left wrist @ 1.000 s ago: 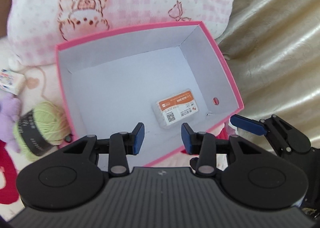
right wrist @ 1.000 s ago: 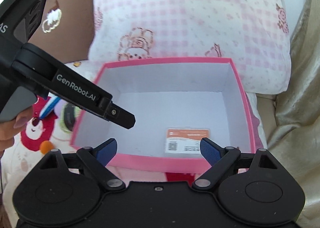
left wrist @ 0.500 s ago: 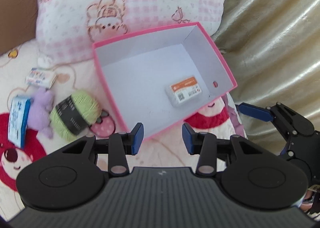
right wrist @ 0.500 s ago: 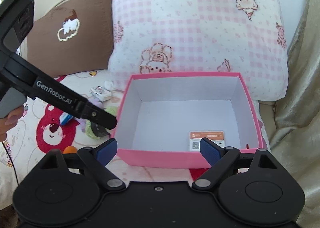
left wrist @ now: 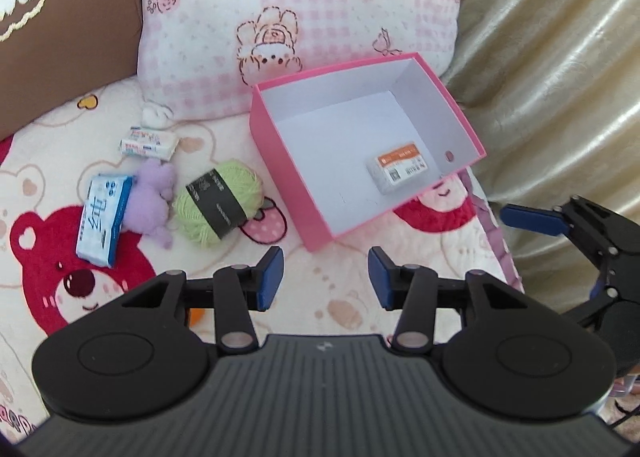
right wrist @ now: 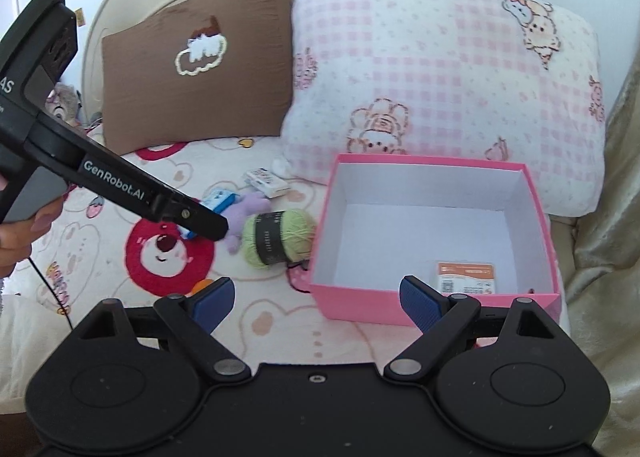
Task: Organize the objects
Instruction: 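Withdraw the left gripper and move it toward the wet wipes pack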
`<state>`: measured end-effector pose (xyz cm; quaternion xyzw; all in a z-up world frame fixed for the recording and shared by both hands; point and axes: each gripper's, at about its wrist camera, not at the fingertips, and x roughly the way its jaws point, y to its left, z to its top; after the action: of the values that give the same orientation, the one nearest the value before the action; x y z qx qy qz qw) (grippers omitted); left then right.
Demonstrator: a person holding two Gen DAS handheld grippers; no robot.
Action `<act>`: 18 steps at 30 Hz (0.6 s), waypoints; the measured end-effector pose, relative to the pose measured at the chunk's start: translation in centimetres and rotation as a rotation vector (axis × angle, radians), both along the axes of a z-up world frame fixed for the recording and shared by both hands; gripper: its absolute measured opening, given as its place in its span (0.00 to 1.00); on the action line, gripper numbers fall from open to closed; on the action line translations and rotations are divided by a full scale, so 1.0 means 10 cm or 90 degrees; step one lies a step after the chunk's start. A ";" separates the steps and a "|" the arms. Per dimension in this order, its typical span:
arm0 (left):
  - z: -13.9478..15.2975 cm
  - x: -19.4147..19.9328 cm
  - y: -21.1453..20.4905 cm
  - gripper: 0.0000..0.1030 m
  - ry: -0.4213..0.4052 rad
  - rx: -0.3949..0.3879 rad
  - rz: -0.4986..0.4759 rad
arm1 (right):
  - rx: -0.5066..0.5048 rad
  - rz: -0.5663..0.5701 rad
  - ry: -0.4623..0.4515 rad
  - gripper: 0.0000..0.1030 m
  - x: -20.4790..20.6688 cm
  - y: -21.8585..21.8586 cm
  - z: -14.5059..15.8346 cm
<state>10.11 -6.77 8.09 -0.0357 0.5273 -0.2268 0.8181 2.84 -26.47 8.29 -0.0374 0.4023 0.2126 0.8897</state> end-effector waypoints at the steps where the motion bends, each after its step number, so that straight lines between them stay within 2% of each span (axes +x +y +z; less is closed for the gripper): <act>1: 0.01 -0.04 0.02 0.44 0.001 0.001 0.001 | 0.000 0.007 0.000 0.89 -0.02 0.04 0.01; 7: 0.03 -0.23 0.22 0.46 0.010 -0.006 0.004 | -0.010 0.052 -0.011 0.89 -0.16 0.31 0.08; 9: 0.02 -0.27 0.31 0.49 0.012 -0.008 0.004 | -0.016 0.067 -0.015 0.89 -0.20 0.42 0.09; 18: -0.04 -0.36 0.84 0.53 0.007 0.004 0.051 | -0.036 0.136 -0.019 0.89 -0.27 0.90 0.12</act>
<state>6.50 1.59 7.71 -0.0555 0.5304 -0.1924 0.8237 0.10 -17.51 9.50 -0.1083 0.3888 0.2939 0.8665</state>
